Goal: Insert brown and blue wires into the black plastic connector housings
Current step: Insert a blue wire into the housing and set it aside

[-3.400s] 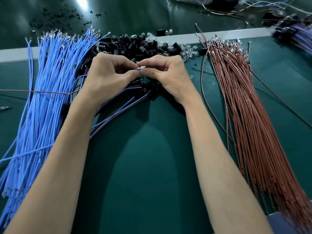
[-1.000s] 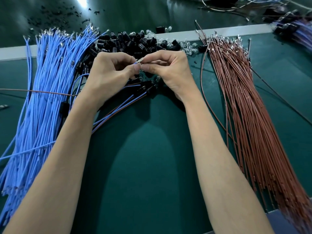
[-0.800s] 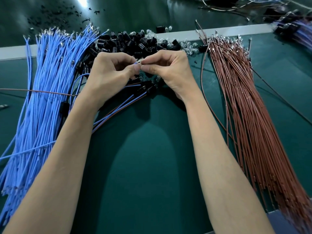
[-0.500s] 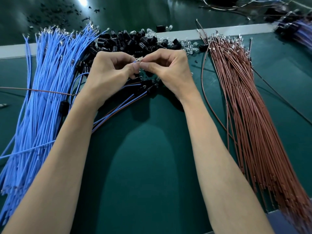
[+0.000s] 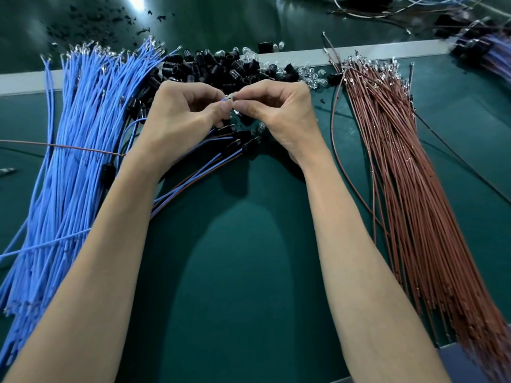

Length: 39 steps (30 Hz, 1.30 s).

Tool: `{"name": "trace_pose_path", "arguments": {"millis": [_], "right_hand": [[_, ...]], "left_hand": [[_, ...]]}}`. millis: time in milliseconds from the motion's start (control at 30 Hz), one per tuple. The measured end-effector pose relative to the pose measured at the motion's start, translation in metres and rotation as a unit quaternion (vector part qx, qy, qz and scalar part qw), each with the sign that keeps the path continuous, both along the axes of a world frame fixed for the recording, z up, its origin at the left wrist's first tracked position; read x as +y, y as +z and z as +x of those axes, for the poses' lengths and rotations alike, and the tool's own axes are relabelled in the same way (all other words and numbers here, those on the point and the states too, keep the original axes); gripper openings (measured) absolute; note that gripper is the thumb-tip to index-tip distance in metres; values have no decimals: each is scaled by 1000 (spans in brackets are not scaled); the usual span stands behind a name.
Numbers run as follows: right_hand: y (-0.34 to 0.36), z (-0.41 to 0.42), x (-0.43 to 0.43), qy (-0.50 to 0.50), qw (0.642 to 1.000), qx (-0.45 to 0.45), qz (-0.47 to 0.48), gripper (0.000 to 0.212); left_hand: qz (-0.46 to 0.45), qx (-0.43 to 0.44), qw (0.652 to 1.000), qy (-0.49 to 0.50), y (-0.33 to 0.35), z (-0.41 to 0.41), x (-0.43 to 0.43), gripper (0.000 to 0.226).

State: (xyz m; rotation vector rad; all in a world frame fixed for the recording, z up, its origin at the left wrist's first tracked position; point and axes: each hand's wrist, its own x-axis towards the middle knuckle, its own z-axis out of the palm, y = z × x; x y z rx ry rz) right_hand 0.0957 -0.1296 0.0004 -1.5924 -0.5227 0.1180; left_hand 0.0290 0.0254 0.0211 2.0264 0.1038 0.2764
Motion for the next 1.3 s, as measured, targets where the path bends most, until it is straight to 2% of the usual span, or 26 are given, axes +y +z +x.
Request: {"name": "trace_pose_path", "arguments": {"millis": [333, 600, 700, 1033, 1300], "right_hand": [[-2, -1, -2, 25, 1000, -9, 14, 15], [-2, 2, -1, 25, 998, 23, 48, 21], [-3, 4, -1, 23, 998, 27, 50, 17], [0, 3, -4, 38, 999, 23, 28, 21], [-1, 0, -3, -1, 1000, 4, 12, 15]], "left_hand": [[10, -3, 1000, 7, 0, 0, -1, 9], [20, -30, 999, 40, 1, 0, -11, 8], [21, -36, 998, 46, 0, 1, -11, 9], [33, -31, 998, 41, -5, 0, -11, 5], [4, -10, 1000, 25, -2, 1, -10, 4]]}}
